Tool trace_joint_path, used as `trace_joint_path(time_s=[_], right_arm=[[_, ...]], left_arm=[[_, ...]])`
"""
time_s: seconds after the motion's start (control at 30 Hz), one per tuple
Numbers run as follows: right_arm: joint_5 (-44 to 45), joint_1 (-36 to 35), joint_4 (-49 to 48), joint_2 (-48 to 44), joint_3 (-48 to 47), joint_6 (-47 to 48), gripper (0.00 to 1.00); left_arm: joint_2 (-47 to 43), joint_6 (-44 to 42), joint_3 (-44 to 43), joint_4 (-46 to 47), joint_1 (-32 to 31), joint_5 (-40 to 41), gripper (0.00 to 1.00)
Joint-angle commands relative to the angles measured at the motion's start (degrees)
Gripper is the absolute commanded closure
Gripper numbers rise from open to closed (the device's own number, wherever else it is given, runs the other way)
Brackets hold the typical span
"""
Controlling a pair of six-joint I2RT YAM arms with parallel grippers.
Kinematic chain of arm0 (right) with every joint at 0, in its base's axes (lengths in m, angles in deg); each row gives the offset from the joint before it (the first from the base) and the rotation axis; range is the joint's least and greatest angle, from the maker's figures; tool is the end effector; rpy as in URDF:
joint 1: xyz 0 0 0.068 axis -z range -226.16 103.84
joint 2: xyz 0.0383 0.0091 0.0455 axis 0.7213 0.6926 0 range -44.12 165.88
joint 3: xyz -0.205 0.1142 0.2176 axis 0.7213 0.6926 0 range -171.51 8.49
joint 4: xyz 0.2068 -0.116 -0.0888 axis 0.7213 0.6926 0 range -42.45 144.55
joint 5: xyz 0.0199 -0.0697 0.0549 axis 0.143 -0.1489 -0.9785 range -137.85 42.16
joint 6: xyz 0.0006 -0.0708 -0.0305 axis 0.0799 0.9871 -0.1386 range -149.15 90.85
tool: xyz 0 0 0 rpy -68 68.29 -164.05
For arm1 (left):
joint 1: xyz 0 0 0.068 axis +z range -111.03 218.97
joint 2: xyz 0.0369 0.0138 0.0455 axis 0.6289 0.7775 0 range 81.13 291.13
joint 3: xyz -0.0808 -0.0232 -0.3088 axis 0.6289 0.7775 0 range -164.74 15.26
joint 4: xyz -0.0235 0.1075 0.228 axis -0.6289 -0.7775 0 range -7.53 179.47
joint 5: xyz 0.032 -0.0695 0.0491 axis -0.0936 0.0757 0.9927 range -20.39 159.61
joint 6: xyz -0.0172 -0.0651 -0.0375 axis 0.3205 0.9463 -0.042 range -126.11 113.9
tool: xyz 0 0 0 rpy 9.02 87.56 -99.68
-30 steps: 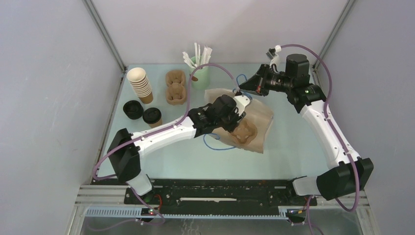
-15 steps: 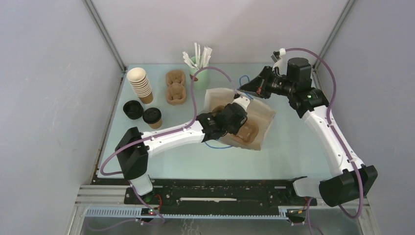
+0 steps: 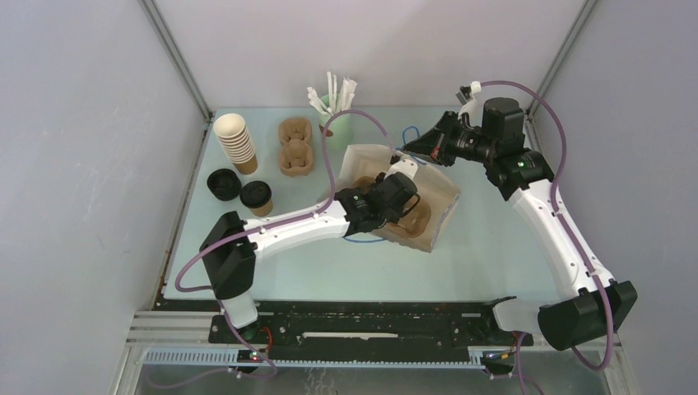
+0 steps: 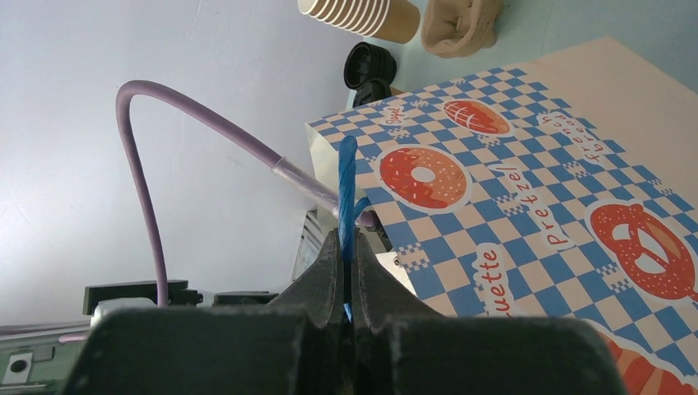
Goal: Pack the takeout coffee
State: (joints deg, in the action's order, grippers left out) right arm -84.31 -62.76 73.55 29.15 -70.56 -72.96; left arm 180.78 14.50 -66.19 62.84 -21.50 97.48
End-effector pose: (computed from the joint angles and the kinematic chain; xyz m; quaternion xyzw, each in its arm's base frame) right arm 0.2551 0.1168 0.4525 0.0093 0.7993 0.4951 0.3404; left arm 0.2283 -0.3408 0.3118 0.2186 0.8740 -0.0732 0.4278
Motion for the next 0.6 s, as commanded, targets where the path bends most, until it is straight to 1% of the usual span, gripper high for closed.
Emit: trace_joint_path(time_s=[0.0, 0.23, 0.3, 0.33, 0.37, 0.4, 0.43, 0.5, 0.57], right_arm=[[-0.97, -0.62, 0.04, -1.74, -0.25, 0.01, 1.00], [-0.91, -1.19, -0.22, -1.23, -0.26, -0.07, 1.00], [-0.89, -1.36, -0.37, -1.13, -0.24, -0.04, 1.00], [-0.89, -1.33, -0.33, -1.12, -0.24, 0.07, 1.00], [-0.84, -1.29, -0.26, -1.04, -0.28, 0.22, 1.00], [-0.73, -1.24, -0.15, -1.03, -0.24, 0.45, 1.00], [-0.65, -1.25, 0.17, -0.96, -0.28, 0.75, 1.00], [-0.60, -0.87, 1.13, -0.67, -0.24, 1.30, 1.00], [-0.85, -0.41, 1.35, -0.36, -0.21, 1.64, 1.00]], left_arm=[[-2.08, 0.07, -0.67, 4.25, 0.00, 2.81, 0.64], [-2.69, -1.79, 0.71, 6.93, 0.00, 3.47, 0.64], [-2.88, -2.65, 1.46, 8.28, 0.00, 3.68, 0.61], [-2.69, -2.79, 1.55, 8.34, 0.04, 3.83, 0.56], [-2.60, -3.15, 1.40, 8.28, 0.04, 4.29, 0.48], [-2.74, -3.41, 1.52, 8.27, 0.08, 4.73, 0.36], [-2.98, -3.69, 1.82, 8.32, 0.09, 4.66, 0.28], [-4.15, -3.92, 2.47, 8.18, 0.01, 4.21, 0.20], [-6.01, -4.65, 3.71, 8.33, -0.11, 2.31, 0.17]])
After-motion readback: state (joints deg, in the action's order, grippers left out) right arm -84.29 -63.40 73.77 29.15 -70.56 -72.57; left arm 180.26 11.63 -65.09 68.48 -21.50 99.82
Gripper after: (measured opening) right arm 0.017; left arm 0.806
